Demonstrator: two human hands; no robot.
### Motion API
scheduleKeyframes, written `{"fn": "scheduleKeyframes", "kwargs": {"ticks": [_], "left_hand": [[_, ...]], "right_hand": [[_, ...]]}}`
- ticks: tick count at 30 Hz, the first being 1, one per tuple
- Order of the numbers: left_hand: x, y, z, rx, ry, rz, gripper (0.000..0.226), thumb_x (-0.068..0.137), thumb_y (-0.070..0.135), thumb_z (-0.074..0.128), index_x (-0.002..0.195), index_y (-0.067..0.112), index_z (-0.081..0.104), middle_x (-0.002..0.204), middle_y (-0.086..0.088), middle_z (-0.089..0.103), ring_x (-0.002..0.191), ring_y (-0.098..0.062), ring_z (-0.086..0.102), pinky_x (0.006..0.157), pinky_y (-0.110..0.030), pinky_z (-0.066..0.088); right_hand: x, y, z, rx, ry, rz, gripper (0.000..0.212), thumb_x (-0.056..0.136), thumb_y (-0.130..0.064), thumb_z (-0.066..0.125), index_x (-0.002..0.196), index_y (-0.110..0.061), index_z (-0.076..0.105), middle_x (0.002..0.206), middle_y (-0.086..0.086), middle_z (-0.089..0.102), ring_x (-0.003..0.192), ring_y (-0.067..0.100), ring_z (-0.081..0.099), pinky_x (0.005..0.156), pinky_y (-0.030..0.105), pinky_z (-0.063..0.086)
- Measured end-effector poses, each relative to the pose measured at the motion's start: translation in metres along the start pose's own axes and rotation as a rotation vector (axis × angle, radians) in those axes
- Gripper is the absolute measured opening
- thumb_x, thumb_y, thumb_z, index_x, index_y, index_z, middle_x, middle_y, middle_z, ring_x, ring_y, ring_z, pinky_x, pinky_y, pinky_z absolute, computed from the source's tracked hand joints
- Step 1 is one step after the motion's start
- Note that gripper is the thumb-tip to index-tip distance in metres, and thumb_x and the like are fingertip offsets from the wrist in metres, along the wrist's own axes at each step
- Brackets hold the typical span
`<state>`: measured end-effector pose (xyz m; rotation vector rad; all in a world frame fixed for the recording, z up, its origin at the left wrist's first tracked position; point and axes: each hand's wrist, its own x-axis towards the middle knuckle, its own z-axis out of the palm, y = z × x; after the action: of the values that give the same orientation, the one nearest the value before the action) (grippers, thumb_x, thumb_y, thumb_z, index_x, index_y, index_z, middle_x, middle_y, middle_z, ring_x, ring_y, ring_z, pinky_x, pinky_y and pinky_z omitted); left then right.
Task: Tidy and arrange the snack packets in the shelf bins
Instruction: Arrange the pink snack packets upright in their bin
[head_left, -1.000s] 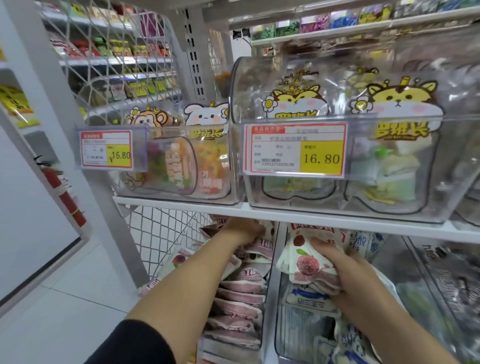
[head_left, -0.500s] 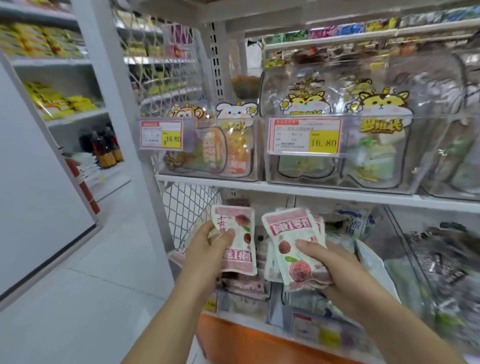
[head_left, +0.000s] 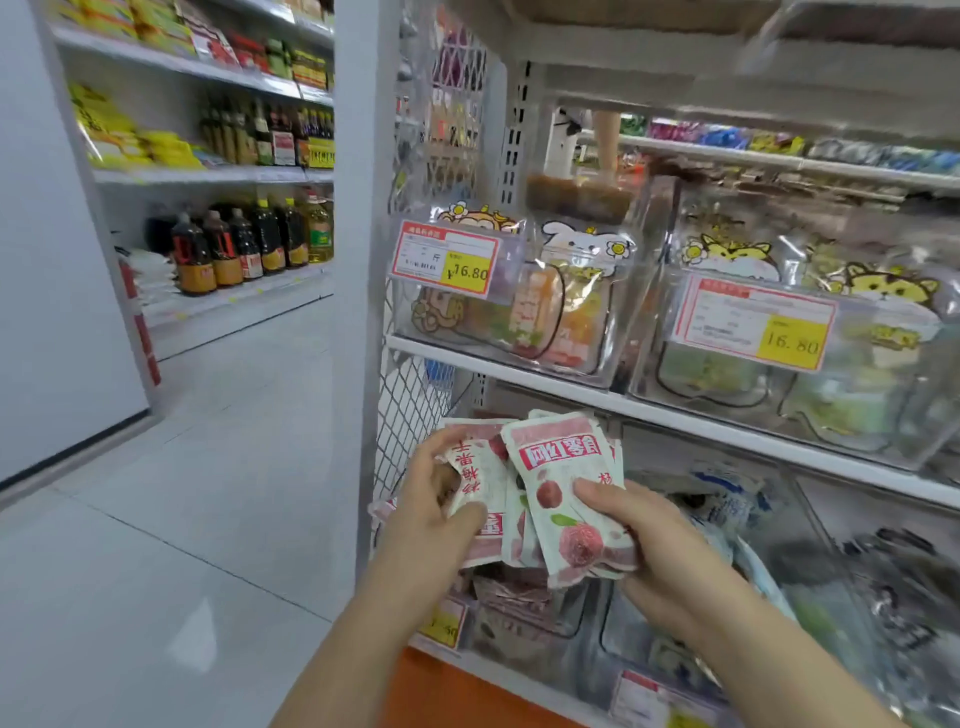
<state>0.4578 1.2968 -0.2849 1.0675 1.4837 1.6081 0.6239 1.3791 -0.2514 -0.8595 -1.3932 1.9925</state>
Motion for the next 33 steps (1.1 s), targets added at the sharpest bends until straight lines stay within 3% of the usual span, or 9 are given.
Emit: {"fn": "scheduleKeyframes", "kwargs": {"ticks": [3, 6, 11, 15, 19, 23, 29, 33], "left_hand": [[0.007, -0.005, -0.016, 0.009, 0.011, 0.037, 0.061, 0.089, 0.006, 0.060, 0.109, 0.057, 0.035, 0.114, 0.013, 0.060, 0.109, -0.010, 0.061, 0.084, -0.037, 0.056], [0.009, -0.006, -0.031, 0.045, -0.060, 0.023, 0.047, 0.086, 0.013, 0.066, 0.111, 0.047, 0.044, 0.108, 0.021, 0.063, 0.098, -0.001, 0.064, 0.079, -0.025, 0.054], [0.009, 0.001, -0.046, 0.107, -0.080, 0.027, 0.018, 0.084, 0.019, 0.069, 0.095, 0.032, 0.067, 0.095, 0.011, 0.071, 0.079, -0.002, 0.069, 0.062, -0.014, 0.051], [0.006, 0.004, -0.050, 0.083, -0.089, 0.022, 0.022, 0.082, 0.018, 0.070, 0.099, 0.032, 0.067, 0.086, 0.013, 0.072, 0.074, -0.004, 0.070, 0.064, -0.019, 0.055], [0.002, 0.006, -0.045, 0.031, -0.104, -0.015, 0.029, 0.082, 0.014, 0.071, 0.102, 0.034, 0.064, 0.083, 0.010, 0.074, 0.072, -0.015, 0.072, 0.067, -0.035, 0.059], [0.000, 0.002, -0.036, 0.026, -0.074, -0.038, 0.016, 0.072, 0.027, 0.077, 0.085, 0.024, 0.068, 0.080, 0.003, 0.074, 0.075, -0.026, 0.071, 0.072, -0.046, 0.057], [0.007, -0.005, -0.031, -0.174, -0.073, -0.236, 0.008, 0.079, 0.015, 0.073, 0.080, 0.013, 0.065, 0.076, -0.007, 0.074, 0.068, -0.026, 0.070, 0.067, -0.042, 0.057], [0.011, -0.008, -0.033, -0.460, -0.124, -0.368, 0.018, 0.066, 0.017, 0.074, 0.079, 0.006, 0.070, 0.082, -0.019, 0.072, 0.067, -0.027, 0.069, 0.059, -0.035, 0.057]], "right_hand": [[0.012, -0.002, 0.001, -0.033, 0.002, -0.021, 0.069, 0.056, -0.024, 0.083, 0.113, 0.006, 0.060, 0.106, 0.022, 0.069, 0.096, 0.034, 0.068, 0.081, 0.039, 0.057], [0.016, -0.006, -0.001, -0.138, -0.018, -0.043, 0.087, 0.038, -0.036, 0.093, 0.111, 0.002, 0.063, 0.108, 0.022, 0.068, 0.096, 0.034, 0.068, 0.077, 0.036, 0.057], [0.006, -0.017, 0.001, -0.361, -0.129, -0.037, 0.082, 0.042, -0.039, 0.092, 0.112, -0.008, 0.062, 0.108, 0.017, 0.070, 0.094, 0.032, 0.069, 0.072, 0.029, 0.055], [-0.001, -0.023, 0.004, -0.410, -0.155, -0.049, 0.088, 0.041, -0.037, 0.093, 0.117, -0.009, 0.059, 0.108, 0.015, 0.070, 0.092, 0.030, 0.070, 0.071, 0.027, 0.056], [-0.007, -0.027, 0.008, -0.482, -0.243, -0.033, 0.083, 0.052, -0.030, 0.089, 0.124, -0.011, 0.054, 0.113, 0.013, 0.069, 0.098, 0.031, 0.068, 0.077, 0.030, 0.055], [-0.012, -0.024, 0.016, -0.477, -0.336, 0.042, 0.068, 0.060, -0.017, 0.075, 0.123, -0.006, 0.053, 0.112, 0.016, 0.068, 0.098, 0.031, 0.068, 0.078, 0.030, 0.055], [-0.011, -0.016, 0.021, -0.537, -0.346, 0.088, 0.065, 0.061, -0.017, 0.076, 0.122, -0.007, 0.054, 0.113, 0.015, 0.068, 0.097, 0.028, 0.069, 0.077, 0.028, 0.055], [-0.009, -0.016, 0.023, -0.490, -0.336, 0.083, 0.066, 0.059, -0.017, 0.076, 0.121, -0.005, 0.055, 0.112, 0.016, 0.069, 0.096, 0.029, 0.069, 0.076, 0.029, 0.055]]}}
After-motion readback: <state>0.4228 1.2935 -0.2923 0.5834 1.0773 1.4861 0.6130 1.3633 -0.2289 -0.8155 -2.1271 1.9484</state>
